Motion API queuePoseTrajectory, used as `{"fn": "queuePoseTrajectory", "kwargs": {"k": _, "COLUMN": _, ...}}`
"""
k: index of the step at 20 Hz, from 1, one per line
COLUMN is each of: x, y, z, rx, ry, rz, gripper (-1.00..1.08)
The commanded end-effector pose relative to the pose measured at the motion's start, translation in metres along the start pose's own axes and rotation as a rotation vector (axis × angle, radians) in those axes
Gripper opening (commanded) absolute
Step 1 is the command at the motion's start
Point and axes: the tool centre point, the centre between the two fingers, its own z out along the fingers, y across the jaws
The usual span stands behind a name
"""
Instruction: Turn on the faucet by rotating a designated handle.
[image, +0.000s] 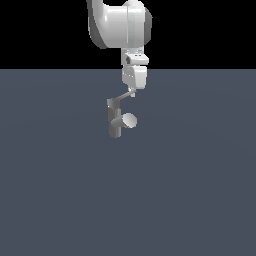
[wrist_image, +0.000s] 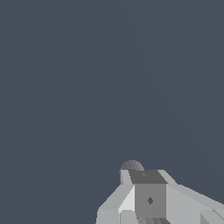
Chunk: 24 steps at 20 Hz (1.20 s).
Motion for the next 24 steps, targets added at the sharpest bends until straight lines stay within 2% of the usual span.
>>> {"fn": "queuePoseTrajectory", "kwargs": {"k": 1, "x": 0.001, "y": 0.008, "z": 0.002, "rx": -0.007, "ry": -0.001, "rz": 0.002, "gripper": -1.0}}
{"fn": "queuePoseTrajectory", "kwargs": {"k": 17, "x": 0.005, "y": 0.046, "z": 0.002, "rx": -0.007, "ry": -0.001, "rz": 0.003, "gripper": -1.0}}
{"fn": "queuePoseTrajectory", "kwargs": {"k": 18, "x": -0.005, "y": 0.034, "z": -0.01, "rx": 0.02, "ry": 0.002, "rz": -0.013, "gripper": -1.0}}
{"fn": "queuePoseTrajectory", "kwargs": {"k": 24, "x": -0.013, "y": 0.048, "z": -0.008, "rx": 0.014, "ry": 0.001, "rz": -0.01, "gripper": -1.0}}
